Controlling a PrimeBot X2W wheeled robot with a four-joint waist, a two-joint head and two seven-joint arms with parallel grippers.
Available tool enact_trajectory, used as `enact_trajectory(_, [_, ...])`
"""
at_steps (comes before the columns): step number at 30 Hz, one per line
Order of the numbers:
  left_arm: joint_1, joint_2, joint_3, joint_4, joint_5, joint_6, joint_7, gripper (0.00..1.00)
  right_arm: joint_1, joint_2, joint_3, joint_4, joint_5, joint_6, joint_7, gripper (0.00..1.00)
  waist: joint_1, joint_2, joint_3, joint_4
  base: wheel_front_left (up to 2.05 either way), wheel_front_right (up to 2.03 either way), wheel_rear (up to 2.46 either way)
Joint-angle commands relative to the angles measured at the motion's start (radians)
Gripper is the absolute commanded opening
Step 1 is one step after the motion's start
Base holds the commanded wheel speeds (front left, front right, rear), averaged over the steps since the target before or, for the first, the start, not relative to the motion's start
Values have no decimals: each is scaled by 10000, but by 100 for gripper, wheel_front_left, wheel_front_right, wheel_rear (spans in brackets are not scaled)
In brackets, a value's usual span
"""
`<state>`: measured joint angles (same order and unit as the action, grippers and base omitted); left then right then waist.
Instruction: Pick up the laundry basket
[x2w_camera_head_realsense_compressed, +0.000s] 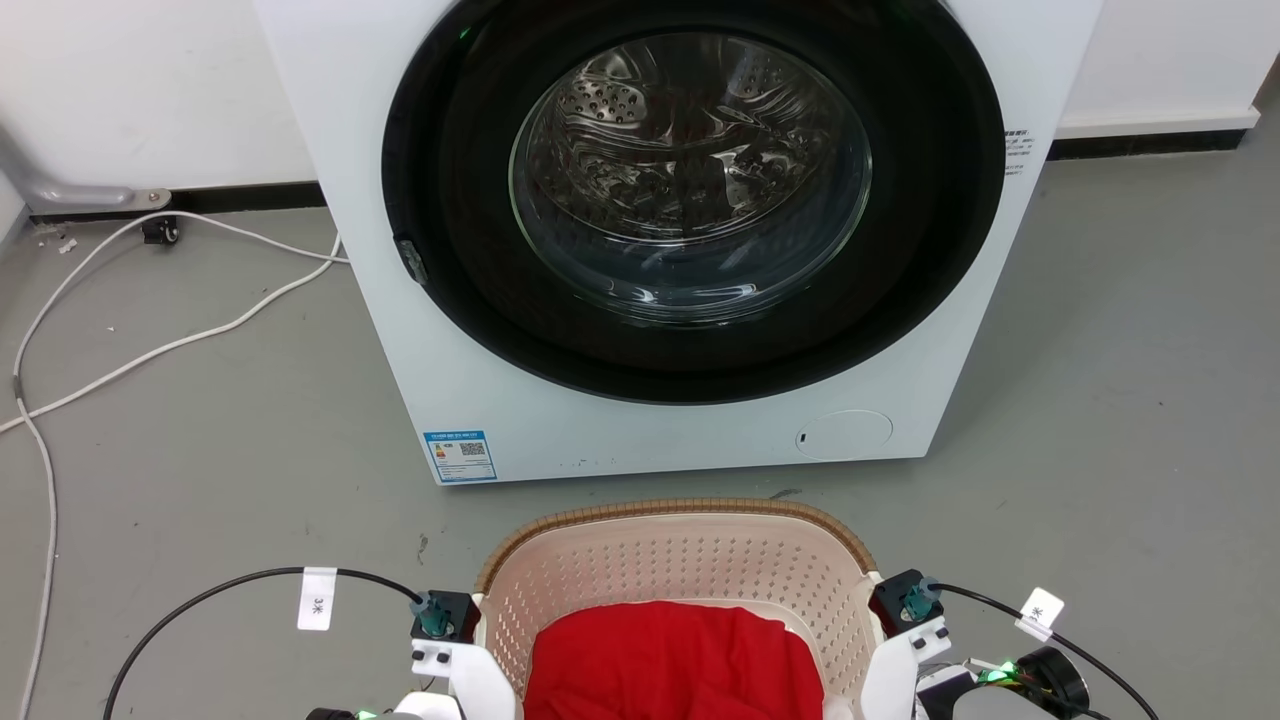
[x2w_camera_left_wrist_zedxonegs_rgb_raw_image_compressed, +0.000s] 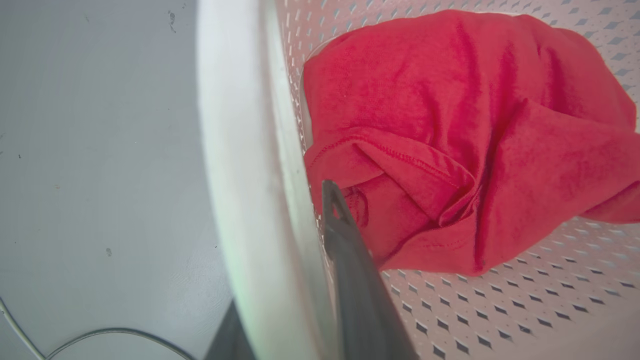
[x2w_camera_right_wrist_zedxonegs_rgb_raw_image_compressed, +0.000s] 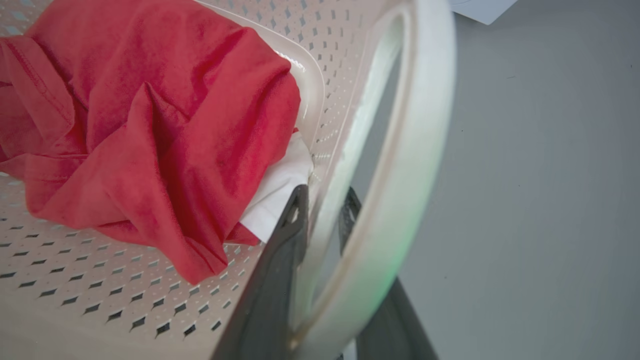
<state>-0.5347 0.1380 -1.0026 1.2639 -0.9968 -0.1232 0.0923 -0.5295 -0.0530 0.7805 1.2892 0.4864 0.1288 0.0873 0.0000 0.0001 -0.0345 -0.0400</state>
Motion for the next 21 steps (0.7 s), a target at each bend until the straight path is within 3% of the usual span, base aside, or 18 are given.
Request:
enact_trajectory(1, [-70, 14, -62, -47, -12, -119, -132, 0, 107, 21, 53, -12, -31, 36, -12, 0, 0, -1, 1, -3, 0, 0, 0])
enact_trajectory(21, [-137, 24, -377, -17, -358, -119, -146, 0, 137, 31, 25, -11, -87, 34, 41, 0, 0, -1, 0, -10, 0, 0, 0])
